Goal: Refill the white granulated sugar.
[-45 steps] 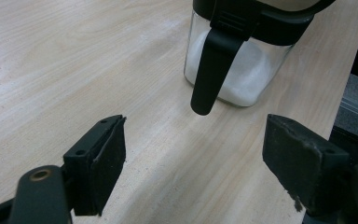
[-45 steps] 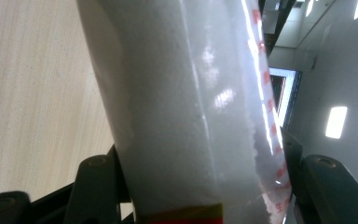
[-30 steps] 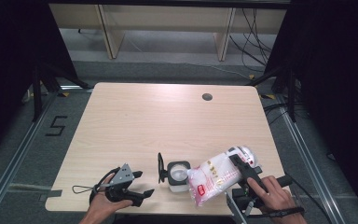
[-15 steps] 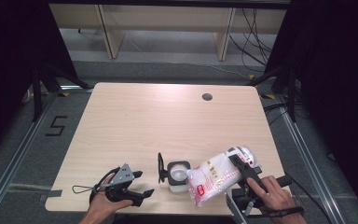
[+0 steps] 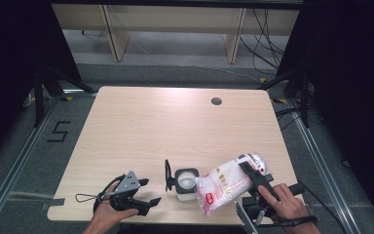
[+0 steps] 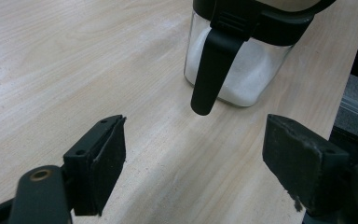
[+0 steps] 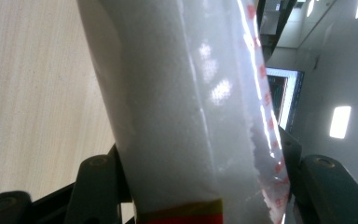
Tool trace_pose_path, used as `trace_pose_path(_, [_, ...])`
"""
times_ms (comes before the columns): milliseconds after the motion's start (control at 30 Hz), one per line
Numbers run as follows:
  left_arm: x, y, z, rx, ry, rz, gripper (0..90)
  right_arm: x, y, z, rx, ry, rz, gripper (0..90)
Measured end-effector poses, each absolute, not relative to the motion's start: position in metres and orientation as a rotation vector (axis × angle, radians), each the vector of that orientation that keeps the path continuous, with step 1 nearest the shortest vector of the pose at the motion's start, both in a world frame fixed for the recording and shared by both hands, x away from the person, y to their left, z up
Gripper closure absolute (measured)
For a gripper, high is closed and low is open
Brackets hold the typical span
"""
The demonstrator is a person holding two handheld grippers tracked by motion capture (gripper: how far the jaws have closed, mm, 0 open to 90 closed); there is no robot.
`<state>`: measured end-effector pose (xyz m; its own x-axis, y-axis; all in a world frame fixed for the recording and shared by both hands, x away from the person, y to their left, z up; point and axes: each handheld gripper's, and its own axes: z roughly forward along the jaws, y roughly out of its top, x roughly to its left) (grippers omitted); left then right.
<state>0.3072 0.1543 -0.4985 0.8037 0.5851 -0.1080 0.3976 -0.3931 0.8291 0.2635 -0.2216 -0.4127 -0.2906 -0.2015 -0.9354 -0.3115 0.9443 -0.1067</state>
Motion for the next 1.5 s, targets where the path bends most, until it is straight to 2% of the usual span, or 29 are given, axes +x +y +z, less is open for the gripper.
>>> trace_pose_path(1033, [0.3056, 0.1531, -0.4992, 2.018, 0.759, 0.239, 20.9, 0.2672, -0.2237, -0.4148, -0.393, 1.893, 0.121, 45.9])
trace_pose_path(1200, [0.3057, 0.1531, -0.4991, 2.016, 0.757, 0.237, 20.9, 0.2653, -0.2251, -0.4201, -0.315, 1.918, 0.136, 46.2])
trace_pose_path(1500, [0.3058, 0.1532, -0.4993, 2.014, 0.755, 0.238, 20.9, 0.2683, -0.2221, -0.4177, -0.413, 1.887, 0.093, 46.7])
